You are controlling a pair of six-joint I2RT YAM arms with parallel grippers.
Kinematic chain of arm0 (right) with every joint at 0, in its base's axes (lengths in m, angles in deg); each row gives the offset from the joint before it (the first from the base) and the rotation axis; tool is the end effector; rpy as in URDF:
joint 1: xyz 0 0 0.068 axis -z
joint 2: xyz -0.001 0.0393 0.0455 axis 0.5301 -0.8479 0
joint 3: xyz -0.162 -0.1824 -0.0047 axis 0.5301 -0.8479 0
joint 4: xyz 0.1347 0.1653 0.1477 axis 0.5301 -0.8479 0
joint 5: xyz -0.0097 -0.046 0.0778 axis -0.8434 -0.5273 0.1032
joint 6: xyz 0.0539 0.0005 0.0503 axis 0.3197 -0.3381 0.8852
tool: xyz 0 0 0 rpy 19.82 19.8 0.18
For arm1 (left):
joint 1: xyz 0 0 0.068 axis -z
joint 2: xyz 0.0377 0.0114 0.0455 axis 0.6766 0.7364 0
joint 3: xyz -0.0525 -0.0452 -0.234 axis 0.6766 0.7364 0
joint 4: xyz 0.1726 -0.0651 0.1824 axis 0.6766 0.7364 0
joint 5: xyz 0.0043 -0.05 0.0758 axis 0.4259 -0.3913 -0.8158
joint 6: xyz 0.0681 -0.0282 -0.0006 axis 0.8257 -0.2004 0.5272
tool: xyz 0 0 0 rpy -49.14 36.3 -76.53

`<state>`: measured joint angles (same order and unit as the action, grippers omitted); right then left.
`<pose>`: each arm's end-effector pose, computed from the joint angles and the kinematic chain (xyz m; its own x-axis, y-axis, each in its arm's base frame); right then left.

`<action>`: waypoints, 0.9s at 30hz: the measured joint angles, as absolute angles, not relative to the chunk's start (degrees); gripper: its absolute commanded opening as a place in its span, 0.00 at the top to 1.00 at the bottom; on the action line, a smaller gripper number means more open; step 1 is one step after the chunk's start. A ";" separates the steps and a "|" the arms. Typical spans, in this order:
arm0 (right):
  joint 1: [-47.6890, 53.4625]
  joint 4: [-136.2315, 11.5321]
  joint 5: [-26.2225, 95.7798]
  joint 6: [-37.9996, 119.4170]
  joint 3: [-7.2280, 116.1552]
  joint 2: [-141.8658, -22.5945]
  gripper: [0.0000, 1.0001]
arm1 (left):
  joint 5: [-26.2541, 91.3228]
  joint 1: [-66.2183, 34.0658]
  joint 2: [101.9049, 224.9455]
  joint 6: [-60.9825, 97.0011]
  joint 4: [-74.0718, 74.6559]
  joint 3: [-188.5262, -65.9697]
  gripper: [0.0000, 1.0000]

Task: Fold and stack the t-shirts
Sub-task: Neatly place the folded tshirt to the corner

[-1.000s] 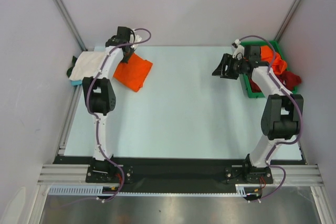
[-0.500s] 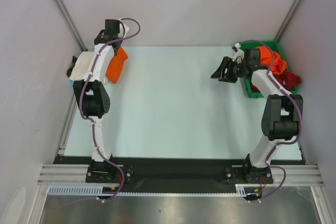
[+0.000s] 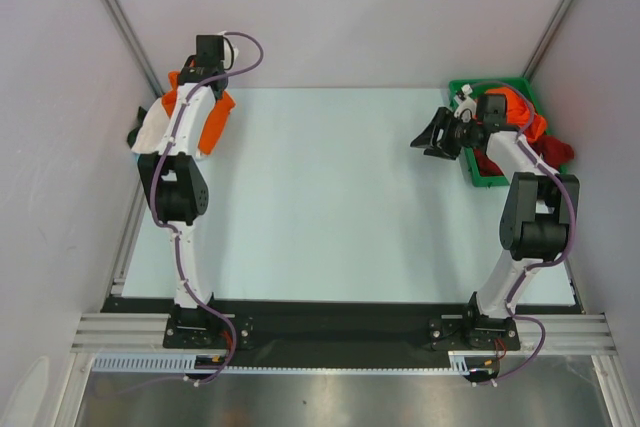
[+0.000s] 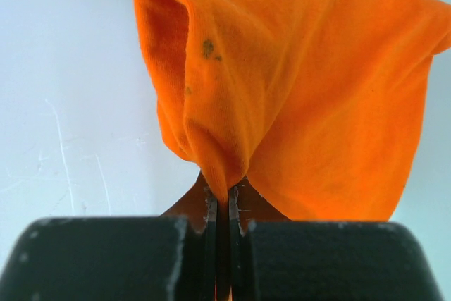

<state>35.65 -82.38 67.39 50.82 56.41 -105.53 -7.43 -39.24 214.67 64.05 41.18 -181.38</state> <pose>0.4055 0.0140 0.1951 -0.8160 0.2745 -0.5087 -0.1572 0.7416 0.6522 0.5020 0.0032 0.2800 -0.7218 0.5243 -0.4518 0.0619 0.6991 0.7124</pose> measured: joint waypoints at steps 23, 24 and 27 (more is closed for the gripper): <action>35.63 -80.28 67.52 52.55 53.57 -104.72 0.37 | -11.54 -44.49 220.99 67.37 36.94 -182.03 1.00; 35.63 -80.28 67.50 52.55 53.57 -104.72 0.37 | -11.61 -44.64 221.05 67.50 36.94 -182.03 0.99; 35.65 -80.26 67.43 52.55 53.57 -104.63 0.37 | -11.61 -45.23 221.07 67.61 36.77 -182.06 0.99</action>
